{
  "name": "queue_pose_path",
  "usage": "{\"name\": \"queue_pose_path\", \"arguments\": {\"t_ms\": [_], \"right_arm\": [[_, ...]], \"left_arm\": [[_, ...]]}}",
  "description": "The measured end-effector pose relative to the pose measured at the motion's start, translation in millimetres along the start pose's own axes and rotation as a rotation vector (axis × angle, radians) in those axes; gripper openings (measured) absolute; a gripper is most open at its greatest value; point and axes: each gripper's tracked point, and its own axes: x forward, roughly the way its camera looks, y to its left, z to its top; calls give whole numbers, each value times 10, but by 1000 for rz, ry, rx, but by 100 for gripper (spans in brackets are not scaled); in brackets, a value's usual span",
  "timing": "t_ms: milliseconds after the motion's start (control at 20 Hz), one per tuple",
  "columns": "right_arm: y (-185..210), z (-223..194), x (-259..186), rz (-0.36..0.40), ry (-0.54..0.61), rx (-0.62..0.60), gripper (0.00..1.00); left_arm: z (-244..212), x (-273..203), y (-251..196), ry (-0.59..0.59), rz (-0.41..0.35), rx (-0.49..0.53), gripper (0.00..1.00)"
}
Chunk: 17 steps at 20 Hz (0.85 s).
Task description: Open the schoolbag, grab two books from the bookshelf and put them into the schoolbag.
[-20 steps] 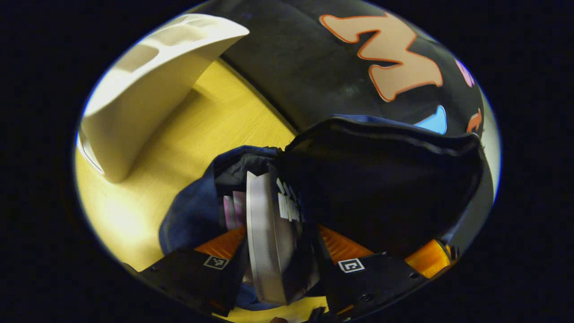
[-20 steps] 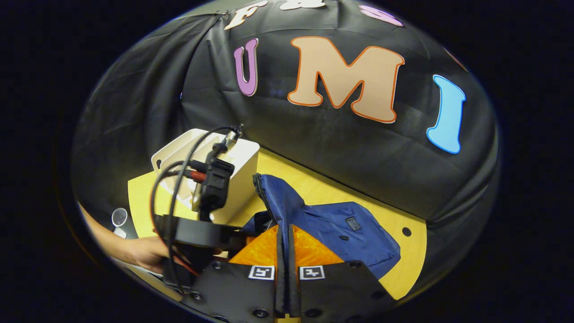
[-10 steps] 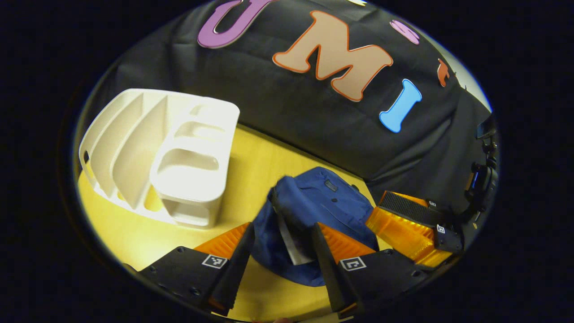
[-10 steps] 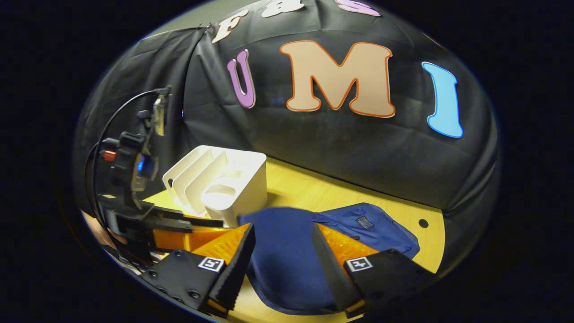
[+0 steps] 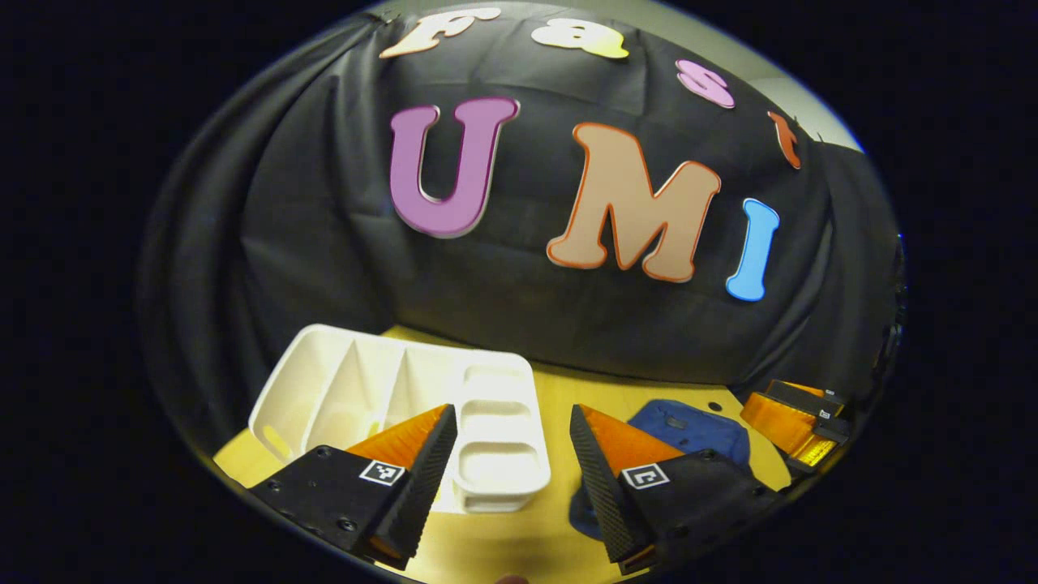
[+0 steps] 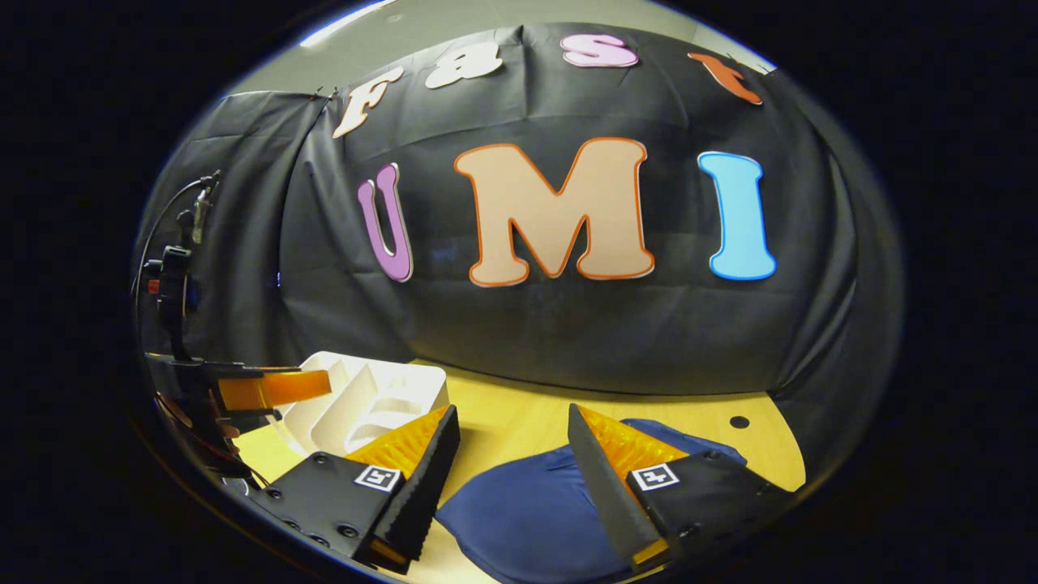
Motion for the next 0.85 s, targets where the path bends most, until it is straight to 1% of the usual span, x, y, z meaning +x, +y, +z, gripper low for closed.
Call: {"name": "queue_pose_path", "arguments": {"t_ms": [50, 100, 150, 200, 250, 300, 350, 400, 450, 500, 550, 600, 650, 700, 750, 800, 850], "right_arm": [[47, 60, 2, -7, -14, 2, 88], [95, 101, -7, -17, -28, 1, 89], [156, 138, -21, -20, -36, -3, 86], [197, 180, -40, -27, -50, -8, 89], [231, 235, -66, -37, -67, -16, 89], [263, 304, -96, -45, -89, -21, 88], [283, 374, -119, -56, -108, -25, 89], [293, 436, -138, -68, -126, -28, 87], [301, 511, -155, -80, -144, -28, 85], [313, 594, -180, -93, -166, -25, 85], [320, 677, -201, -102, -185, -24, 89], [326, 715, -214, -113, -199, -24, 89], [326, 748, -208, -124, -205, -31, 89], [324, 764, -218, -132, -204, -38, 91], [327, 780, -217, -138, -206, -39, 92], [333, 802, -225, -141, -209, -37, 96], [335, 831, -234, -147, -216, -35, 100]], "left_arm": [[193, -26, 56, -51, 2, 25, 81], [339, -47, 113, -94, 8, 37, 81], [479, -56, 128, -131, 4, 47, 84], [610, -91, 168, -166, 6, 54, 86], [708, -134, 233, -195, 10, 60, 83], [794, -156, 278, -217, 9, 61, 87], [853, -172, 338, -233, 10, 48, 87], [884, -201, 377, -245, 7, 37, 83], [907, -219, 415, -254, 9, 32, 87], [918, -239, 405, -261, 11, 37, 91], [949, -239, 381, -267, 11, 45, 91], [972, -250, 367, -273, 7, 51, 87], [993, -271, 381, -277, 2, 53, 87], [1000, -282, 387, -274, 1, 53, 83], [992, -305, 402, -274, -2, 52, 83], [1000, -321, 436, -269, 1, 53, 84], [1018, -331, 435, -269, -3, 55, 88]]}}
